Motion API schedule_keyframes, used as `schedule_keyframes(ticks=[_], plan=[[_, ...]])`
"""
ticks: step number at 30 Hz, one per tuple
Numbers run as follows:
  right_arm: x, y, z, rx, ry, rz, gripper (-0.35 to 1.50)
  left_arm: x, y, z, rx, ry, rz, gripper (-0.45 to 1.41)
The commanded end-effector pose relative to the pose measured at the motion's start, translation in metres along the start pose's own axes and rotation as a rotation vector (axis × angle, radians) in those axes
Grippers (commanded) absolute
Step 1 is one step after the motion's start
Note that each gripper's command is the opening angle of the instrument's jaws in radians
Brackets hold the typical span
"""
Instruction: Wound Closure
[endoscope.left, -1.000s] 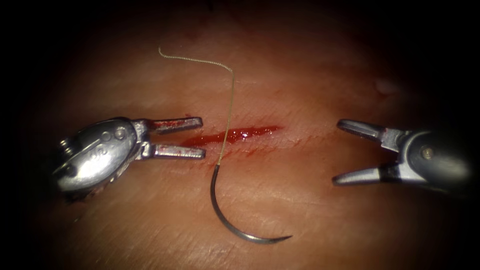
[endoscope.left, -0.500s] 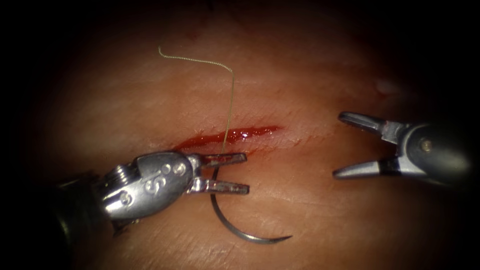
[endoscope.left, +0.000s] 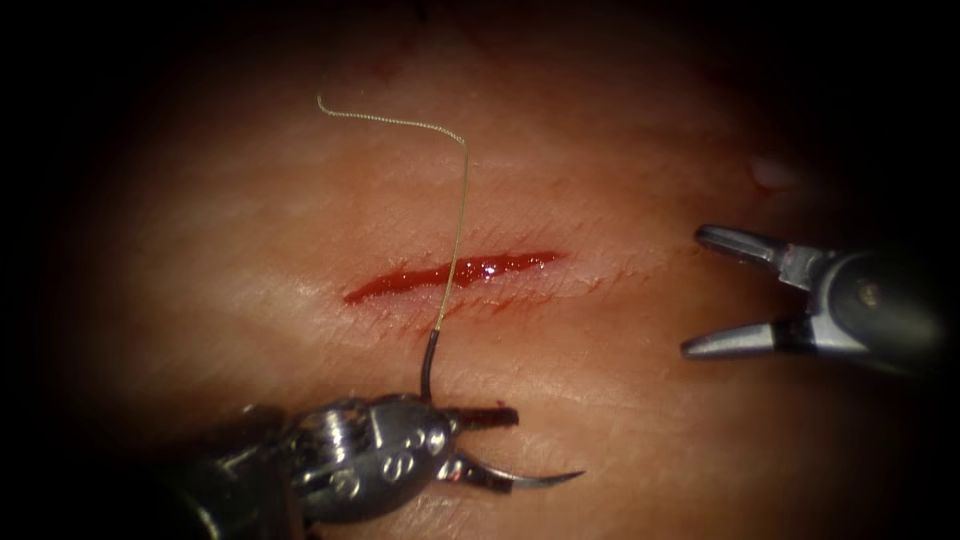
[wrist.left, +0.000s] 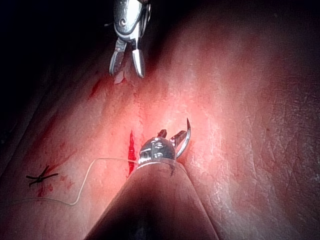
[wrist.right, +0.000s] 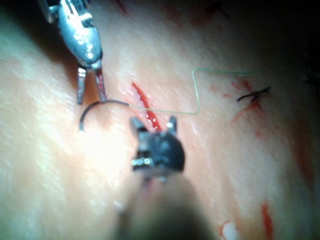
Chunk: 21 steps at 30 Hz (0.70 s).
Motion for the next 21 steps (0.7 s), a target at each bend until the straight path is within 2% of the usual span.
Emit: schedule_keyframes(ticks=[1,4,11,21], plan=[[0.0,0.0001,0.001,0.006,0.001,-0.005,1.1,-0.0002,-0.0003,0.0011,-0.013,-0.004,0.012,0.42],[-0.0001,0.0,0.001,0.01,-0.001,-0.006,1.08,-0.0005,0.0002,0.0025,-0.033,-0.033,0.035,0.49],[-0.0002,-0.0001,0.0011,0.01,-0.003,-0.007,1.06,-0.0001,0.0003,0.0059,-0.034,-0.075,0.027,0.42],[-0.0001,-0.0003,0.0015,0.014,-0.01,-0.014,1.06,-0.0008,-0.0008,0.0065,0.012,-0.132,-0.011,0.36]])
